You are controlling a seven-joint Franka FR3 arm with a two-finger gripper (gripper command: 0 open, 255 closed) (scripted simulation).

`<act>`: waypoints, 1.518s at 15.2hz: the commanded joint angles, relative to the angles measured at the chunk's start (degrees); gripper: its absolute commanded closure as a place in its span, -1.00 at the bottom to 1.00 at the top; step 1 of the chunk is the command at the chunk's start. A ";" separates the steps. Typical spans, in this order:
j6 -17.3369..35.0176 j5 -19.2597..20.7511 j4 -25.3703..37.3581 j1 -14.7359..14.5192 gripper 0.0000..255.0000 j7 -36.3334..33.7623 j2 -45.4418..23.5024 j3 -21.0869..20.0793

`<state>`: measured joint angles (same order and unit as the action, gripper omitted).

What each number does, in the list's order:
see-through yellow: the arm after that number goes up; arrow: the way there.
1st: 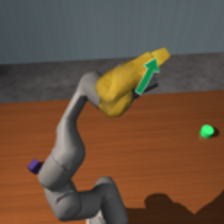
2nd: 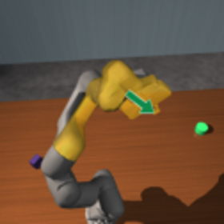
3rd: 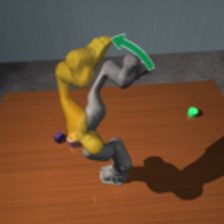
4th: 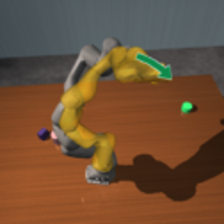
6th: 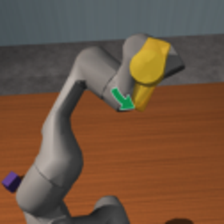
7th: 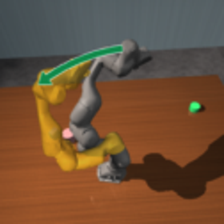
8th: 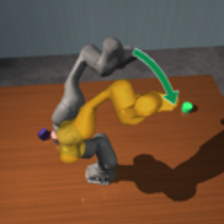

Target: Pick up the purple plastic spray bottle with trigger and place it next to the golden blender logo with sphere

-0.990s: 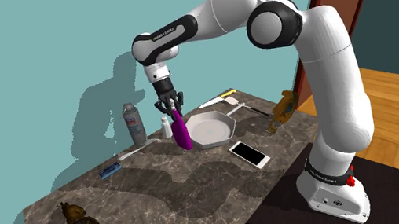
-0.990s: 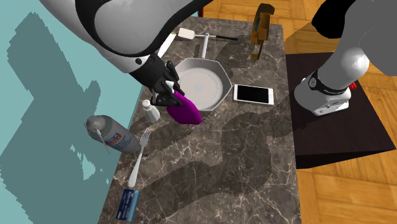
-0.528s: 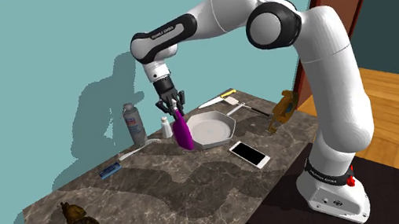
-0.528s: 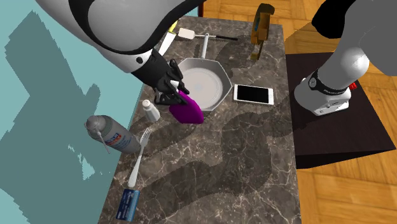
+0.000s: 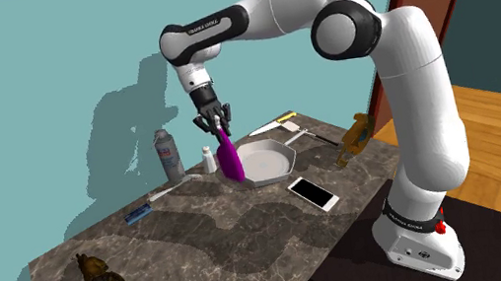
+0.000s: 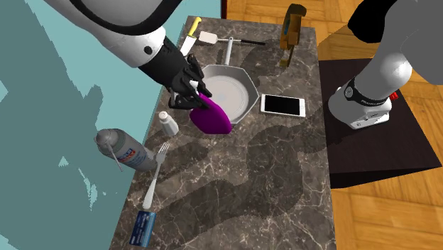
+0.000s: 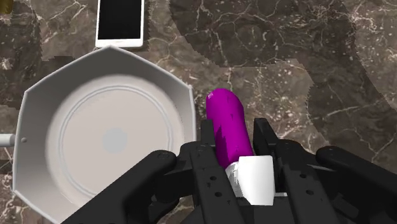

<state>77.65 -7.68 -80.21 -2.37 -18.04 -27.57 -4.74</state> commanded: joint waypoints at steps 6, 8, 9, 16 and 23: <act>-4.95 -0.19 4.47 0.06 1.00 -0.74 0.52 -0.11; -6.47 -0.26 6.01 0.08 1.00 -0.98 0.51 -0.14; -7.25 -0.29 6.82 0.09 1.00 -1.10 0.48 -0.15; -12.97 -0.54 13.37 0.12 1.00 -2.06 -0.27 -0.28; -19.54 -0.88 22.09 0.09 1.00 -3.29 -2.35 -0.47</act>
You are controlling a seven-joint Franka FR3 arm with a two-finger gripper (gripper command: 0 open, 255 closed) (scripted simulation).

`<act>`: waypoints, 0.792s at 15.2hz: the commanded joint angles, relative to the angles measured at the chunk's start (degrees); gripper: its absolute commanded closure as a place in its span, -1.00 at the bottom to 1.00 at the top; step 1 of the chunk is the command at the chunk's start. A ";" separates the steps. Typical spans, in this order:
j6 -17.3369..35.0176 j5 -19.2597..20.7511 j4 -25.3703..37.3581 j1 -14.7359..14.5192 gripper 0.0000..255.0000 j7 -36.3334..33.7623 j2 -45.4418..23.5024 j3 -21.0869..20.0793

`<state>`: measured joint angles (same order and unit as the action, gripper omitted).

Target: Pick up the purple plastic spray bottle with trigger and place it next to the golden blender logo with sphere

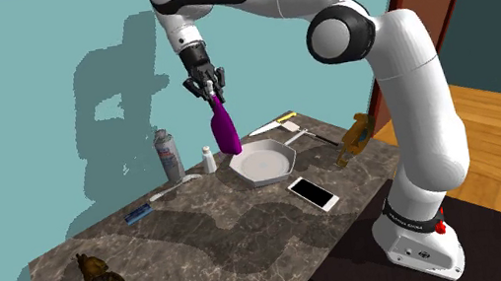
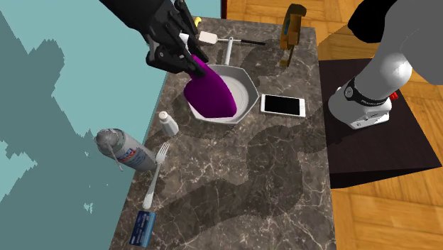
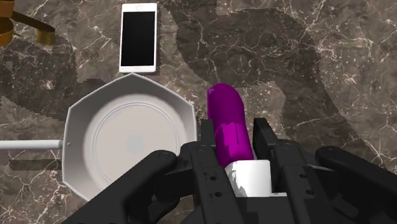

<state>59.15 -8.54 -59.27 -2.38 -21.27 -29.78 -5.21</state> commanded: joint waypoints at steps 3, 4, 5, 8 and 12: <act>-4.32 -0.21 6.03 0.05 1.00 -0.73 -1.70 -0.11; -5.52 -0.28 7.91 0.02 1.00 -0.99 -2.36 -0.16; -6.80 -0.36 9.97 -0.01 1.00 -1.27 -3.13 -0.21; -5.31 0.34 3.35 1.68 1.00 1.42 1.65 0.42; -3.13 2.03 -7.03 4.83 1.00 6.79 9.21 1.79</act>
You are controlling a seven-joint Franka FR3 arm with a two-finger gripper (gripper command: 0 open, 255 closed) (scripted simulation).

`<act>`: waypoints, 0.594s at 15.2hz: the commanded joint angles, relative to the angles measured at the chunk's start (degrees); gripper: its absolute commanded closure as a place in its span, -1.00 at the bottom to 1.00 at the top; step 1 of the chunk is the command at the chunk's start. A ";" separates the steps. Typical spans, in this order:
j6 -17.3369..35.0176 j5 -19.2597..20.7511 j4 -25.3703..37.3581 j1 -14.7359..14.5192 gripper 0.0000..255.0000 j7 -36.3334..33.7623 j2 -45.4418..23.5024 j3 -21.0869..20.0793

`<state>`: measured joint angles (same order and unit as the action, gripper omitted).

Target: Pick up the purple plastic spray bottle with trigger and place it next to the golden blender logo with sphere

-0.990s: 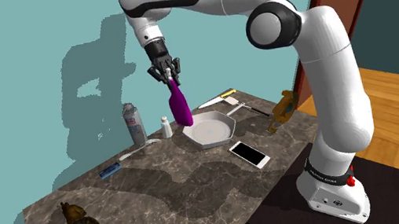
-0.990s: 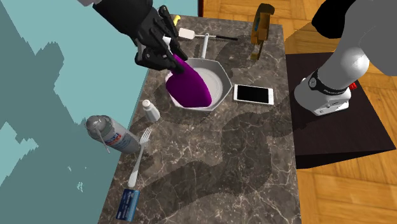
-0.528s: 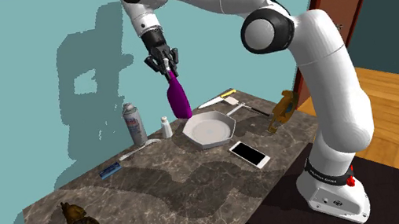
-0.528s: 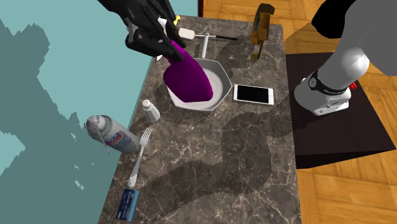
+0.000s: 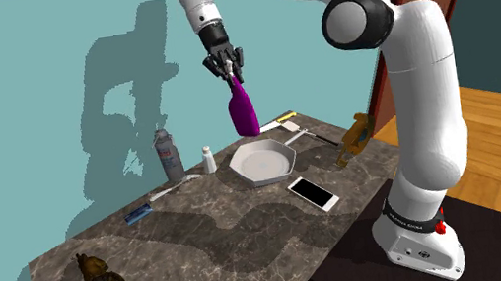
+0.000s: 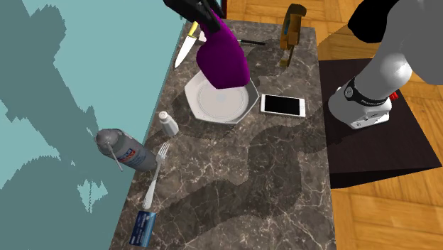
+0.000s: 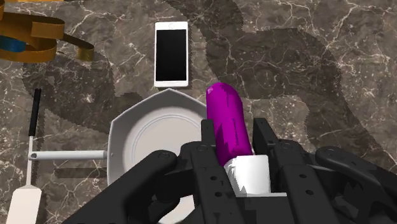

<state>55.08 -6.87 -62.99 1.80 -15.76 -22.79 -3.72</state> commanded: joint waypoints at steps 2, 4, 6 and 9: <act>1.49 1.33 -7.12 2.14 1.00 3.95 5.23 1.08; 1.85 2.39 -10.32 3.57 1.00 6.64 7.88 1.93; 2.06 3.55 -13.03 5.00 1.00 9.35 10.21 2.81; 2.19 5.43 -16.30 7.09 1.00 13.50 13.20 4.23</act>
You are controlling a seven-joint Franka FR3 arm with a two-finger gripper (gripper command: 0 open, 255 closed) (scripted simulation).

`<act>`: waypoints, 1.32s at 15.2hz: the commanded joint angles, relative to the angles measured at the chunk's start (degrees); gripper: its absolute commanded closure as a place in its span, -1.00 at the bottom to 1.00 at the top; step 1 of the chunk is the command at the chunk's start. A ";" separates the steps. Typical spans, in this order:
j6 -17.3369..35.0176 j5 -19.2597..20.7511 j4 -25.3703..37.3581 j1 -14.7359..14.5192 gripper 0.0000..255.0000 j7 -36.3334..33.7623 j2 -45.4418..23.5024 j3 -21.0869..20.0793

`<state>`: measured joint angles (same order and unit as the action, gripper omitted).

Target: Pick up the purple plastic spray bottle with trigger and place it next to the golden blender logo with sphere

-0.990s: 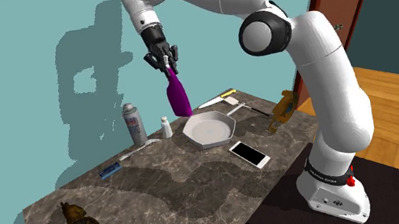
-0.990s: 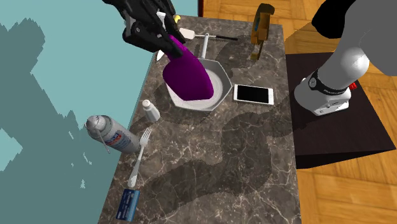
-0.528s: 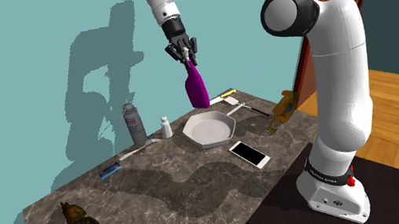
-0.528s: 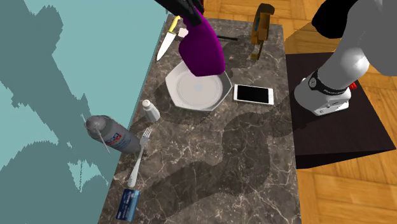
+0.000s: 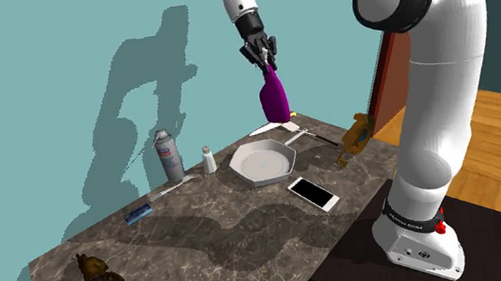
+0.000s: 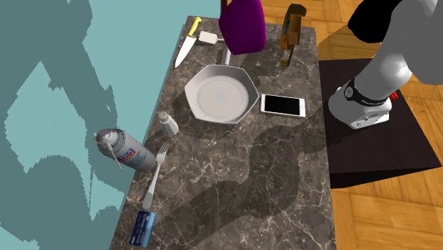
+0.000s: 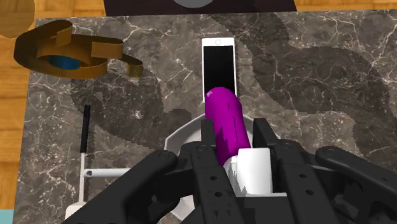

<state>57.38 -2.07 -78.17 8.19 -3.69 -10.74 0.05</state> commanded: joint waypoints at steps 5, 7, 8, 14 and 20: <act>-0.13 4.14 -4.80 4.07 1.00 8.57 4.90 3.10; -0.17 5.64 -5.73 5.41 1.00 11.50 5.99 4.23; -0.18 6.40 -6.08 6.07 1.00 12.98 6.45 4.80; -0.15 11.06 -6.74 10.13 1.00 22.13 8.00 8.39; 2.46 12.93 -9.54 11.96 1.00 25.74 8.79 10.04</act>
<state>58.97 10.78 -86.54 20.07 22.00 -2.29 10.01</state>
